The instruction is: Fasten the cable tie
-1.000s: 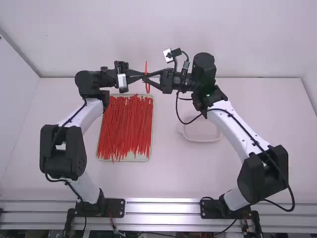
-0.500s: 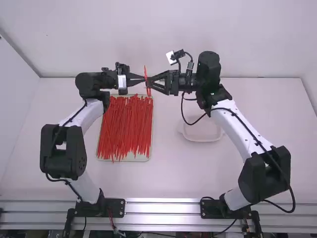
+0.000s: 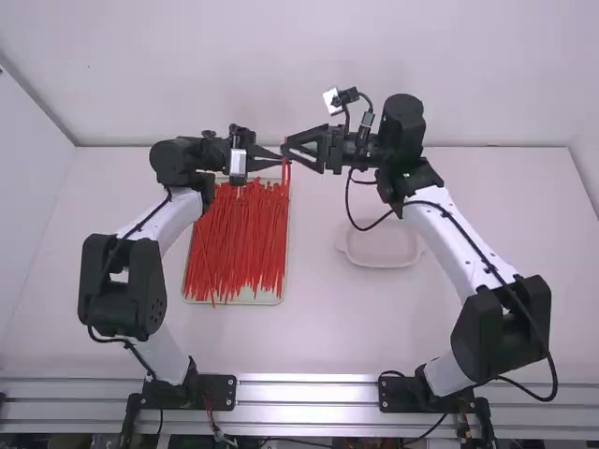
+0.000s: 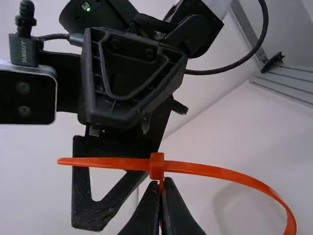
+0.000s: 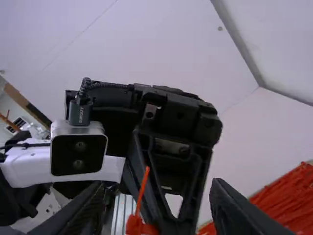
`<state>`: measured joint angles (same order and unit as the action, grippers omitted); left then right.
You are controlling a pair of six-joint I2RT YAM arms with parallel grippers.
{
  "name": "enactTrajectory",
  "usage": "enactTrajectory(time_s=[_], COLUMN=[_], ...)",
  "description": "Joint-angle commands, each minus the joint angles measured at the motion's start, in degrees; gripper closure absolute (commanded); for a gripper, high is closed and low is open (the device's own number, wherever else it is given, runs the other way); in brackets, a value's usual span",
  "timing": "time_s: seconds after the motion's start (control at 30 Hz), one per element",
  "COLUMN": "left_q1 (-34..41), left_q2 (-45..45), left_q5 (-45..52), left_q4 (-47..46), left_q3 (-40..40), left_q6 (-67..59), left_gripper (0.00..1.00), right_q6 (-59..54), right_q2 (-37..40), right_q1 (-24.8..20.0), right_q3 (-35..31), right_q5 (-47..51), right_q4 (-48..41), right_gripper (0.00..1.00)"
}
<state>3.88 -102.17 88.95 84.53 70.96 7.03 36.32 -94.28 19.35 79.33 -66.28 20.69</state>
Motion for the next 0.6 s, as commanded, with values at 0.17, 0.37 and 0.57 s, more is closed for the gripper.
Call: enactTrajectory(time_s=[0.17,0.37,0.57], left_q1=[0.6,1.0,1.0], left_q2=[0.2,0.2,0.2], left_q5=[0.3,0.0,0.2], left_q4=[0.0,0.0,0.0], left_q3=[-0.5,-0.5,-0.5], left_q6=[0.7,0.7,0.7], left_gripper=[0.98,0.98,0.98], right_q6=[2.9,2.7,2.9], right_q2=[0.0,0.0,0.0], right_q1=[1.2,2.6,2.0], right_q3=[1.3,1.3,1.3], right_q5=[-1.2,-0.6,-0.6], right_q4=[1.4,1.7,1.6], right_gripper=[0.50,0.65,0.89])
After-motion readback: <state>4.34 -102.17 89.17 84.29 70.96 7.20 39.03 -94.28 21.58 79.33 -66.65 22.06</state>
